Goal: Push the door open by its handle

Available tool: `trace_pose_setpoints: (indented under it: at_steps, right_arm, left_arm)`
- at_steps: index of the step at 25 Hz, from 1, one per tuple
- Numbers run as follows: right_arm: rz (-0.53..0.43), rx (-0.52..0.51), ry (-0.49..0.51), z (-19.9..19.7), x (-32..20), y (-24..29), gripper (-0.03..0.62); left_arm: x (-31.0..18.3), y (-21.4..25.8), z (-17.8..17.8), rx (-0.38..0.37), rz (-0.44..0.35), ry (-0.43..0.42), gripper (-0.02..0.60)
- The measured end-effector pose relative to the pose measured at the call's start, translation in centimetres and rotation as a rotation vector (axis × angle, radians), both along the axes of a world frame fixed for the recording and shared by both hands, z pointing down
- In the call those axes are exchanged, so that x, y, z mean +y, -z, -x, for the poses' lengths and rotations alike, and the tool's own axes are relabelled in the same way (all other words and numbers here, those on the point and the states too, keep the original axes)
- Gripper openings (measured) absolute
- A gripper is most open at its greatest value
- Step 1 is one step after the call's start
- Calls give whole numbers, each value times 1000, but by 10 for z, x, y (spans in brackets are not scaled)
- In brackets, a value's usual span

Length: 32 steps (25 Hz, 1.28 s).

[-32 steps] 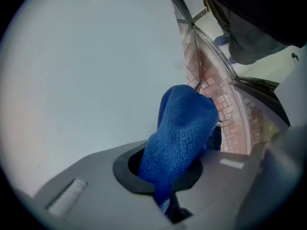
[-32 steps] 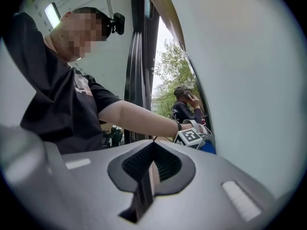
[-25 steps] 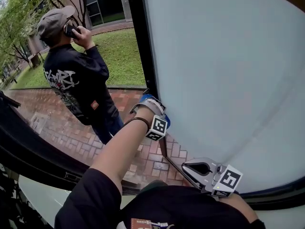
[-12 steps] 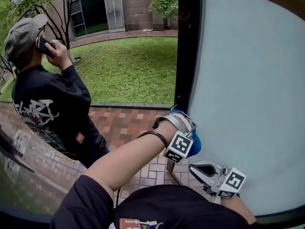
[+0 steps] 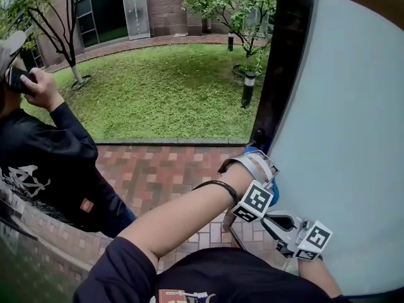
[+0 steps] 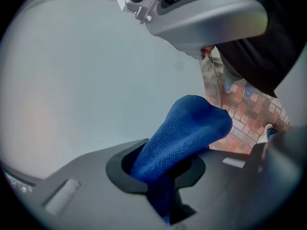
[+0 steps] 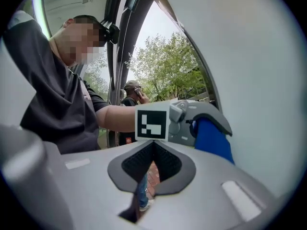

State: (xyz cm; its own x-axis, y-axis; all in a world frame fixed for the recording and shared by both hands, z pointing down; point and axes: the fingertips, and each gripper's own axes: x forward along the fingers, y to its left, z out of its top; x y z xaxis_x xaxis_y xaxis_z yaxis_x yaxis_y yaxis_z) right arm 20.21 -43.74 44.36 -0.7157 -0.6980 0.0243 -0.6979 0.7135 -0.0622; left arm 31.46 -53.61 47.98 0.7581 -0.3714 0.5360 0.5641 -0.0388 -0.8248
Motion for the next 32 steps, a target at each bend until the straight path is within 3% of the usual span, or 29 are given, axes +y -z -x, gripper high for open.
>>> trace_pose_setpoints:
  at_steps: [3,6,11,13,16,18,21,23,25,32]
  right_arm:
    - [28,-2,21,-7,-8,-11,0]
    - [43,-13,36,-22,-11,-21,0]
    - [46,-20,46,-37,-25,-25,0]
    - [62,-19,48,-32,-31,-26,0]
    - [80,-6,71,-18,-42,-33,0]
    - [92,-3,84,-12,-53,-39,0]
    - [111,-7,78,-9,-72,-45,0]
    - [116,-3,82,-3,-79,-50,0]
    - [121,-2,97,5,-82,-57,0]
    - [130,-3,147,15,-93,-60,0]
  left_arm:
    - [-7,16,-1,82,42,42,140]
    - [-9,32,10,270,195,108,221]
    - [-32,45,33,516,427,224,251]
    - [-31,48,61,651,614,257,253]
    - [-30,28,124,853,1060,290,232]
    - [-35,5,170,971,1313,354,160]
    - [-45,-21,232,1148,1548,477,9]
    - [-45,-32,263,1236,1598,510,0]
    - [-43,-40,284,1274,1590,546,0]
    - [-43,-36,287,1250,1541,558,0]
